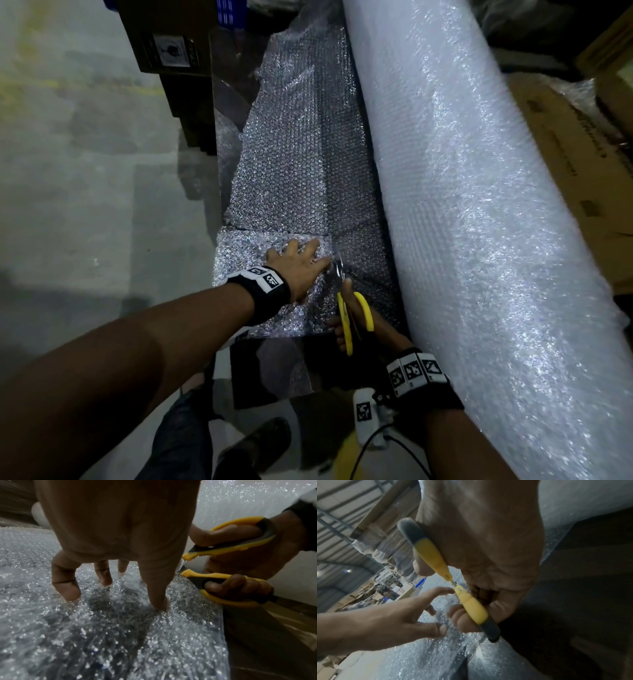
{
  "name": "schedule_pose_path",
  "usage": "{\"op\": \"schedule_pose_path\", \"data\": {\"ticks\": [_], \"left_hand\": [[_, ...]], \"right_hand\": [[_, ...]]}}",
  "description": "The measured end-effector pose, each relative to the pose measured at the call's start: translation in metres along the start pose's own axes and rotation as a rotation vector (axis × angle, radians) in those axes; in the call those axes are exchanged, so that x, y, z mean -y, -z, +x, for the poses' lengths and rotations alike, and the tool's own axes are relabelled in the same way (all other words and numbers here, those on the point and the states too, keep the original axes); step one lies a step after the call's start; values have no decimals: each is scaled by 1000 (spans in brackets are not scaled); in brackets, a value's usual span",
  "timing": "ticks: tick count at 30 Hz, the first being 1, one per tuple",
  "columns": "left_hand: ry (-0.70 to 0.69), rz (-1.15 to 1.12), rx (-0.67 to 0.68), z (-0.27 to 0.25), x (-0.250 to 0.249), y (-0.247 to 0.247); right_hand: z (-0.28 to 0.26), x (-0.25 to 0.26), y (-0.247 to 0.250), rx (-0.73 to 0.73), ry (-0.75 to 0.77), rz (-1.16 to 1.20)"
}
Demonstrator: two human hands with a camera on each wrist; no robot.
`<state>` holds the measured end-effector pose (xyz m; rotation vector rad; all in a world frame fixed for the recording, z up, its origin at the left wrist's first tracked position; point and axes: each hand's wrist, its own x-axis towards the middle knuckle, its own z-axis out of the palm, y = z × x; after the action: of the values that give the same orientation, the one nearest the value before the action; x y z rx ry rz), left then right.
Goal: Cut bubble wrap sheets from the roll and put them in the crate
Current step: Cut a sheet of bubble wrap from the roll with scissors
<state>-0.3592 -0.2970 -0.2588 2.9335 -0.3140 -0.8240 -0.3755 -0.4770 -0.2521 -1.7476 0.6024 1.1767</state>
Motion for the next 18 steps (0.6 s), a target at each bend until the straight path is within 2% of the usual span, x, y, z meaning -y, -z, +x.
{"op": "schedule_pose_path", "data": {"ticks": [8, 13, 18], "left_hand": [[12, 25, -25, -2, 1, -4], [11, 4, -12, -2, 2, -4], [-2, -17, -8, -3, 3, 0]], "right_hand": [[-1, -3, -1, -24, 64, -17], [-4, 5, -2, 15, 19, 7], [-5, 1, 2, -25, 147, -7]]}}
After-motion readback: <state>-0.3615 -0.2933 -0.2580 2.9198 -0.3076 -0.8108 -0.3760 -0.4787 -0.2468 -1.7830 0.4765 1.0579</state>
